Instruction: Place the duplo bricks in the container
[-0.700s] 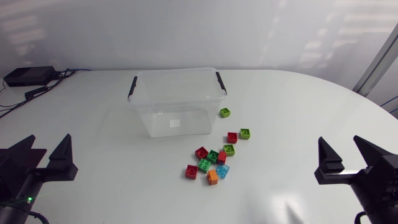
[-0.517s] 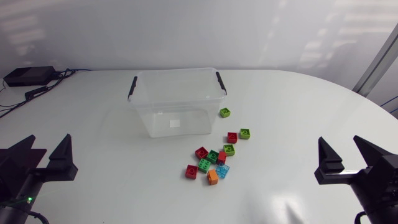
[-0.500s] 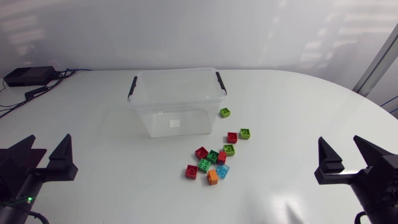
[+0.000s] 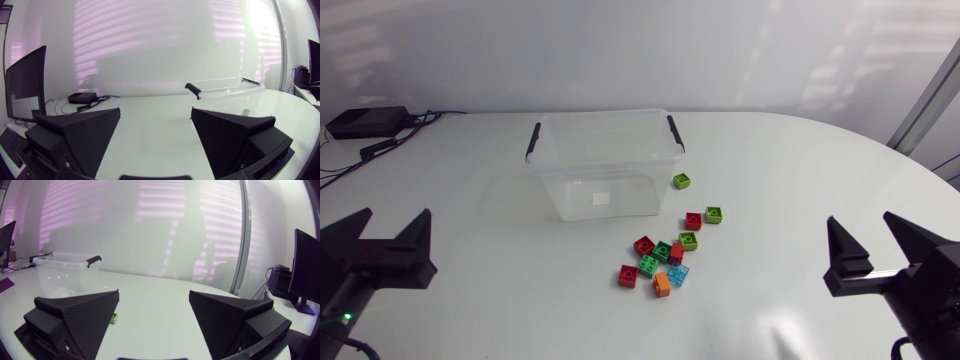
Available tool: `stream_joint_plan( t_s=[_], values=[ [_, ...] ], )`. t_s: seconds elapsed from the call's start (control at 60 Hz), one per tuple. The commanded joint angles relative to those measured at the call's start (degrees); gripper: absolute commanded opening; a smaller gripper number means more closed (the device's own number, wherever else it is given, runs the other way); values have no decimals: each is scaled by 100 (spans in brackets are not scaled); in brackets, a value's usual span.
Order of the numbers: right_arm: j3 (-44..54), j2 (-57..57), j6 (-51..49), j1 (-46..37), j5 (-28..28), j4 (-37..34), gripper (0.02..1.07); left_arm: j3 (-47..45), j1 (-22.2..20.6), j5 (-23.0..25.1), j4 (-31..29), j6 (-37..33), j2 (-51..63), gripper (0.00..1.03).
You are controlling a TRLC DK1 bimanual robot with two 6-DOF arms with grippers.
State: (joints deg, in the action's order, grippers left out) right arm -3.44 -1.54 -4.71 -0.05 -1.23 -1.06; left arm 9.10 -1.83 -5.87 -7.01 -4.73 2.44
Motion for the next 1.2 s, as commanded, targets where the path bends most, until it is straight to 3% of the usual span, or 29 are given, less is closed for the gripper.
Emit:
stream_joint_plan(
  t_s=[0.0, 0.25, 0.35, 0.417, 0.45, 0.55, 0.7, 0.9, 1.183],
  values=[
    [-579, -470, 111, 102, 36, 80, 102, 847, -143, 33, -134, 78, 574, 99],
    [-1677, -2175, 366, 93, 115, 53, 102, 2315, -714, -64, -846, 377, 2648, 99],
    [-1967, -2755, 585, 93, 176, -96, 102, 3106, -1189, -266, -1831, 377, 4028, 99],
    [-2152, -3212, 779, 58, 176, -281, 102, 3695, -1487, -169, -2631, 359, 5197, 99],
    [-2222, -3414, 867, 41, 176, -360, 102, 3827, -1567, -116, -2745, 385, 5548, 99],
    [-2310, -3977, 1086, -205, -70, -571, 102, 3985, -1918, 358, -2789, 596, 6506, 97],
    [-2380, -4610, 1218, -302, -184, -1116, 102, 4451, -2674, 376, -2815, 869, 7895, 96],
    [-2205, -4829, 1244, -390, -395, -1239, 102, 5471, -3606, 385, -3290, 1220, 9310, 96],
    [-2178, -5260, 1491, -953, -1160, -1274, 102, 6253, -4036, 393, -3070, 1458, 10646, 96]
  ],
)
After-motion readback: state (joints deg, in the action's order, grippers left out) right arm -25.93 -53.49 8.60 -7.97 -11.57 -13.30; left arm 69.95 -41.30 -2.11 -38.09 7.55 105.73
